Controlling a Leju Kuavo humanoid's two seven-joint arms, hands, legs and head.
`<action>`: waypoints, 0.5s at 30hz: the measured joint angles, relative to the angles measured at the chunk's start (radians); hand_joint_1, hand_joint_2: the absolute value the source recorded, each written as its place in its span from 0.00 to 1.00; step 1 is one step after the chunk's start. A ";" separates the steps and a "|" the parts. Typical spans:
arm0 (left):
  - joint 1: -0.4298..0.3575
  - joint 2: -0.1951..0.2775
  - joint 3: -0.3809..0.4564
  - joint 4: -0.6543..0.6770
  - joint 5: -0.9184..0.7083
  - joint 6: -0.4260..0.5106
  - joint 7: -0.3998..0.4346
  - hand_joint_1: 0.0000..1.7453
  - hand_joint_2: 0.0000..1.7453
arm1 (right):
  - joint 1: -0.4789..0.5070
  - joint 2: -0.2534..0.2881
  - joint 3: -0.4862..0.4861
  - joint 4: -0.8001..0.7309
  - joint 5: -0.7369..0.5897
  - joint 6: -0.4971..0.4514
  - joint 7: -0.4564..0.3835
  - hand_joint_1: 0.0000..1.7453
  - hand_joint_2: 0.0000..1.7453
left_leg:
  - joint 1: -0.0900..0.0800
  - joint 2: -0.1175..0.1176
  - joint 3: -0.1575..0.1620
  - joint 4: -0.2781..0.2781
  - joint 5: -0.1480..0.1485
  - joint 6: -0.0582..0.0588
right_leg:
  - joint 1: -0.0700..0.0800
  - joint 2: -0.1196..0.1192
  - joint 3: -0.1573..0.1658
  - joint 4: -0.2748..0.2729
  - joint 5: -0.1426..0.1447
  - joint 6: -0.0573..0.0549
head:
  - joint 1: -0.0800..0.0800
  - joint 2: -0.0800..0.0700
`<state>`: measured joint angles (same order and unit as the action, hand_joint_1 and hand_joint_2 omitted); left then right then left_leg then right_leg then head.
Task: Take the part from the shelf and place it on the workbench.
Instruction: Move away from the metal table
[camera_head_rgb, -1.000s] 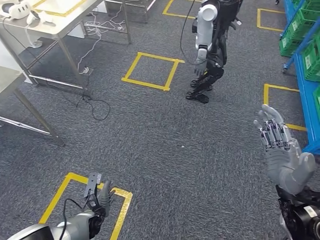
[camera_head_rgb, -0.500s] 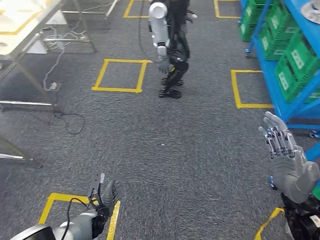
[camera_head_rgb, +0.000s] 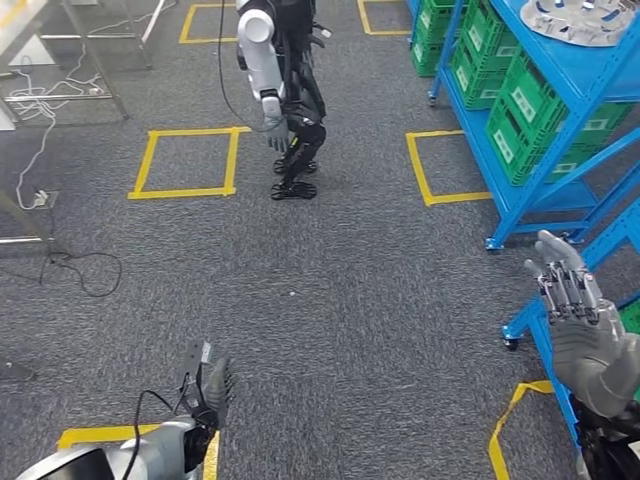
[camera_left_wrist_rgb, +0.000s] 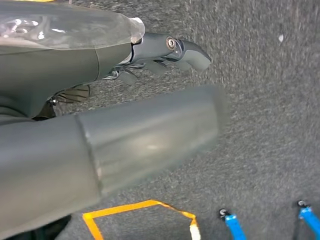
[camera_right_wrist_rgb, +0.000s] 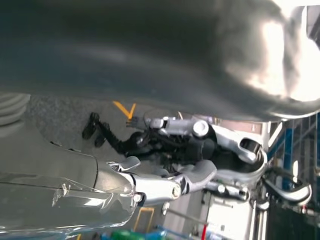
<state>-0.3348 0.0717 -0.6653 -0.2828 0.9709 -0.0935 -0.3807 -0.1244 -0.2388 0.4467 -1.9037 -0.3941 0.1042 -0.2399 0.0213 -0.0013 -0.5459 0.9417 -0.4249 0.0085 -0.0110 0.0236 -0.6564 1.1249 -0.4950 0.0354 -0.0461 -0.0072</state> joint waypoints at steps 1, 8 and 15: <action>0.001 0.000 0.000 0.000 0.000 0.000 0.001 0.00 0.00 | 0.001 0.000 -0.002 0.000 0.000 0.000 0.000 0.00 0.00 | -0.001 0.013 0.001 0.000 -0.002 0.002 | -0.003 -0.014 -0.036 0.078 -0.034 0.004 | 0.003 0.000; 0.003 -0.001 0.000 0.000 0.001 0.000 0.004 0.00 0.00 | -0.001 0.000 -0.010 -0.002 0.002 0.005 0.001 0.00 0.00 | -0.007 0.088 0.023 0.003 -0.023 -0.019 | 0.000 -0.090 0.080 -0.131 0.075 0.002 | 0.006 0.000; 0.000 0.000 0.000 -0.001 0.004 0.000 0.002 0.00 0.00 | 0.004 0.000 -0.012 -0.013 0.005 0.007 0.004 0.00 0.00 | -0.005 0.042 -0.023 0.132 -0.108 -0.045 | 0.003 -0.030 0.093 -0.163 0.081 -0.045 | -0.007 0.000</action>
<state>-0.3348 0.0713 -0.6653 -0.2838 0.9746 -0.0934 -0.3783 -0.1204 -0.2388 0.4344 -1.9167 -0.3887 0.1110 -0.2358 0.0164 0.0405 -0.5686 1.0733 -0.5332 -0.0360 -0.0085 -0.0066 -0.5637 0.9617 -0.4138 -0.0100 -0.0529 -0.0072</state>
